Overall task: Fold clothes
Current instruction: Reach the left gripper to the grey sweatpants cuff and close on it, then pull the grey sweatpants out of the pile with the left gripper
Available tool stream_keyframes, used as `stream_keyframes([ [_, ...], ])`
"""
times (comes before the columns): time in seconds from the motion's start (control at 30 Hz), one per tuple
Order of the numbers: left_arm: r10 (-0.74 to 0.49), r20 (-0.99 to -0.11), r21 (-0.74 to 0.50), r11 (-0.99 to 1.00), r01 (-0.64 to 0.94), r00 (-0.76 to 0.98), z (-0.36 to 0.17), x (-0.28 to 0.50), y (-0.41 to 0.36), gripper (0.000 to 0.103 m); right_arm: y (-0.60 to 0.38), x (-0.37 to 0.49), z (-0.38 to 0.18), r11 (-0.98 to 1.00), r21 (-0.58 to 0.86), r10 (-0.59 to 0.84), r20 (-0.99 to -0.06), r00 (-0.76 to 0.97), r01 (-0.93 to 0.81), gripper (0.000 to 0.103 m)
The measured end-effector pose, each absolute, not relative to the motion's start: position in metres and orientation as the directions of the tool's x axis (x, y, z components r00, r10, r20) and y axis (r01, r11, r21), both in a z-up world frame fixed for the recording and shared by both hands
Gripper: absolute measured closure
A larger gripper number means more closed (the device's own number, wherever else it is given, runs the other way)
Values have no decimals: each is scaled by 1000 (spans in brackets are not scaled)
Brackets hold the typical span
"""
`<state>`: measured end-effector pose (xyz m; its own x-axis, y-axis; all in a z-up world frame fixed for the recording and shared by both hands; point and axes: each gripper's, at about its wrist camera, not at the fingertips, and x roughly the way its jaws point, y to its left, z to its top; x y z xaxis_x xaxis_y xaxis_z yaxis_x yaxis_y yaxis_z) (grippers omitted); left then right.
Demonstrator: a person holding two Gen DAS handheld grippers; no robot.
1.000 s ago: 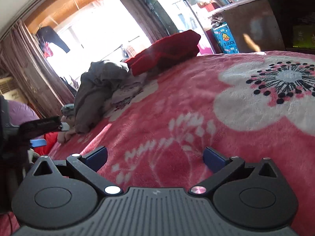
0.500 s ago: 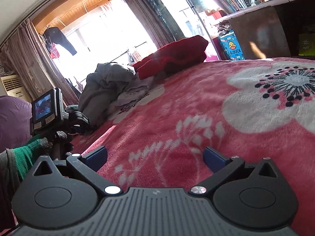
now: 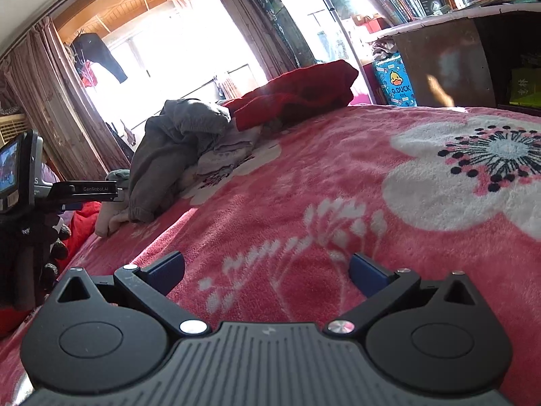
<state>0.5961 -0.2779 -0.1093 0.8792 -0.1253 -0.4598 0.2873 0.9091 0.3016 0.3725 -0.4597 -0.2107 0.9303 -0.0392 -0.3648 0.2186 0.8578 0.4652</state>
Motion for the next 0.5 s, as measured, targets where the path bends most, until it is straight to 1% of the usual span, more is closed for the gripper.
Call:
stream_keyframes([
  [0.1, -92, -467, 323, 908, 267, 879, -123, 618, -293, 13, -460, 371, -212, 856, 472, -35, -351, 936, 209, 0],
  [0.23, -61, -499, 309, 920, 243, 864, -140, 652, -301, 13, -460, 369, -214, 853, 482, -31, -334, 942, 199, 0],
  [0.27, -51, -509, 310, 920, 238, 859, -145, 660, -302, 24, -460, 369, -214, 854, 481, -32, -333, 942, 199, 0],
  [0.3, -49, -527, 303, 922, 241, 849, -147, 666, -301, 41, -459, 370, -214, 855, 480, -32, -333, 942, 198, 0],
  [0.33, -48, -544, 296, 923, 245, 838, -150, 672, -301, 86, -459, 371, -215, 855, 479, -31, -333, 942, 198, 0],
  [0.37, -48, -559, 287, 926, 247, 828, -152, 677, -300, 86, -459, 372, -215, 855, 479, -30, -334, 942, 197, 0],
  [0.4, -62, -552, 267, 932, 247, 832, -148, 675, -297, 88, -459, 372, -215, 855, 480, -30, -334, 942, 197, 0],
  [0.43, -65, -545, 268, 931, 247, 836, -144, 671, -295, 91, -459, 373, -215, 855, 480, -29, -336, 942, 198, 0],
  [0.5, -69, -530, 285, 924, 254, 845, -134, 658, -292, 92, -459, 375, -214, 855, 478, -30, -341, 939, 201, 0],
])
